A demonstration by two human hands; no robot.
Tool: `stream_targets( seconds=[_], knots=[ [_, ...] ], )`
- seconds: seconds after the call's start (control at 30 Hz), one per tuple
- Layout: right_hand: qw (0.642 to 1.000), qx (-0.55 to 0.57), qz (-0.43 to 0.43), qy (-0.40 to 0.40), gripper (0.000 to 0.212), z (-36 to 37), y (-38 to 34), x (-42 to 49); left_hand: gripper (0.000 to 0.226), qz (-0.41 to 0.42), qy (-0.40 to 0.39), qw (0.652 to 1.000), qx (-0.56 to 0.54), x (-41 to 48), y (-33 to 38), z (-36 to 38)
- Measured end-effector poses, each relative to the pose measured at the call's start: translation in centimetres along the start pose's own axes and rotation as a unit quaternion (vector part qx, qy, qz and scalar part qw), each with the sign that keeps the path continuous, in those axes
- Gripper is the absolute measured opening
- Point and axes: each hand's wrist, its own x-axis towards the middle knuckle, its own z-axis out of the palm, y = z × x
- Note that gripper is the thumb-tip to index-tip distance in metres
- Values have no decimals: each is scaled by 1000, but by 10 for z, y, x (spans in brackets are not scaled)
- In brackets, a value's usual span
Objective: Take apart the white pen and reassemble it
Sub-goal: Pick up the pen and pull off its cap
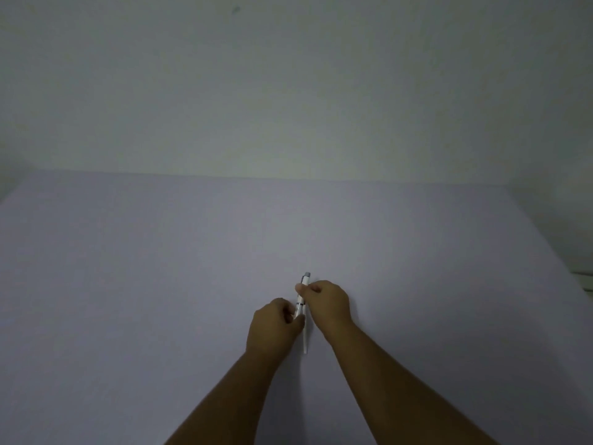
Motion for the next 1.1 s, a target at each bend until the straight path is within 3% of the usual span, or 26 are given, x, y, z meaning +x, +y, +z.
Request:
stream_targets(
  seconds=[0.33, 0.4, 0.53, 0.83, 1.1],
  knots=[
    [984, 112, 63, 128, 34, -10, 7, 13, 9, 32, -76, 997, 7, 8, -1, -13],
    [990, 78, 35, 108, 35, -23, 13, 19, 11, 7, -62, 998, -3, 5, -11, -14],
    [995, -100, -23, 3, 28, -26, 29, 14, 11, -15, -36, 999, -27, 4, -19, -12],
    [984, -170, -47, -3, 25, -11, 40, 6, 12, -16, -20, 999, -44, 0, -19, -10],
    [987, -152, -42, 12, 22, -9, 49, 7, 14, -6, -28, 999, -21, -4, -17, -13]
  ],
)
